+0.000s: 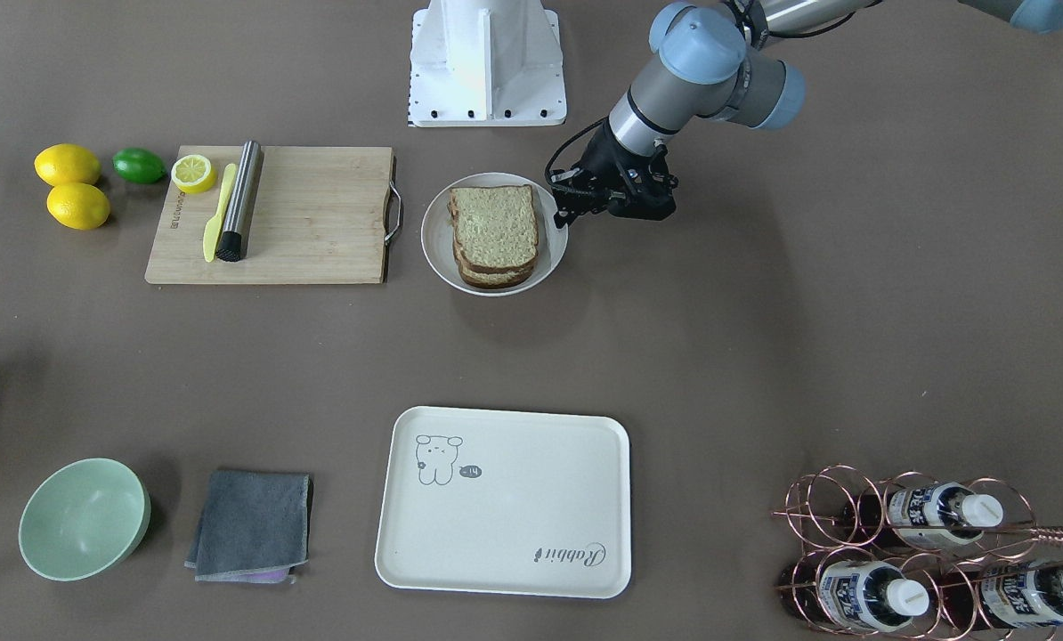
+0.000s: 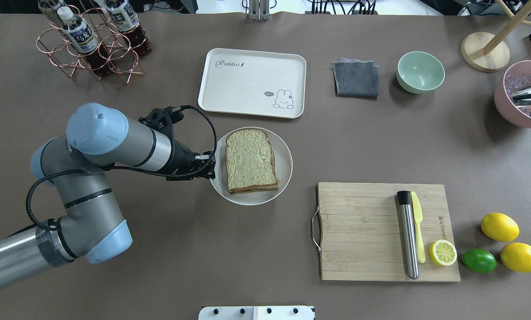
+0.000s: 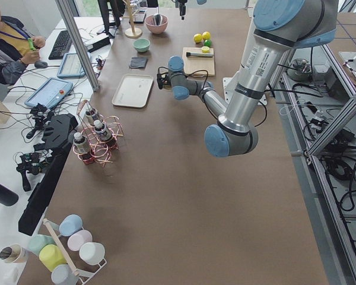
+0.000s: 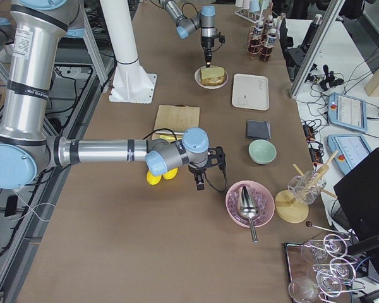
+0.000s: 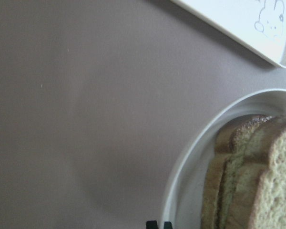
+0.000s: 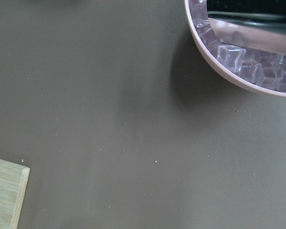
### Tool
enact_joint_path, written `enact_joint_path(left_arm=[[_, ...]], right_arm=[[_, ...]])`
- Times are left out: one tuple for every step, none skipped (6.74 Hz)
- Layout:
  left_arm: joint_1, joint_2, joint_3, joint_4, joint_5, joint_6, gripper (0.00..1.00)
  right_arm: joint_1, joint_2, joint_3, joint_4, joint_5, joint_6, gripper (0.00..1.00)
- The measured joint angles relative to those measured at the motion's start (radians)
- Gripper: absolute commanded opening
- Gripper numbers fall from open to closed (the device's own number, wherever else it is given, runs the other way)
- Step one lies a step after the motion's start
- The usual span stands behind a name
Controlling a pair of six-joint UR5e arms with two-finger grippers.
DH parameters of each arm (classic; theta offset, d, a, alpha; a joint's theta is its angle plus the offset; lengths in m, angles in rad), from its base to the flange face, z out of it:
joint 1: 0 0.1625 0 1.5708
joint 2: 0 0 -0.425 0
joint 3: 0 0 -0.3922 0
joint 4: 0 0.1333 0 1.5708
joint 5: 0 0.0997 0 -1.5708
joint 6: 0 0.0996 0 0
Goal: Make sandwich and place on tray
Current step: 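Slide the plate with the sandwich onto the white Rabbit tray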
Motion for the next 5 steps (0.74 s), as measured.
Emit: enact_joint_path(left_arm=[[-0.059, -0.067, 0.100, 0.000, -0.039, 0.066, 0.00], [-0.104, -0.133, 0.200, 0.000, -0.068, 0.123, 0.00], [-0.136, -0.202, 0.302, 0.000, -0.084, 0.178, 0.00], [-0.157, -0.272, 0.404, 0.000, -0.090, 0.219, 0.00], [-0.173, -0.338, 0.501, -0.001, -0.092, 0.252, 0.00]], right_arm=[[0.001, 0.001, 0.004, -0.007, 0.000, 0.000, 1.00], [0.001, 0.001, 0.013, -0.022, -0.001, 0.000, 1.00], [0.000, 0.001, 0.027, -0.041, -0.001, 0.001, 1.00], [-0.001, 0.002, 0.038, -0.056, -0.002, 0.000, 1.00], [0.000, 0.004, 0.042, -0.065, -0.004, 0.001, 1.00]])
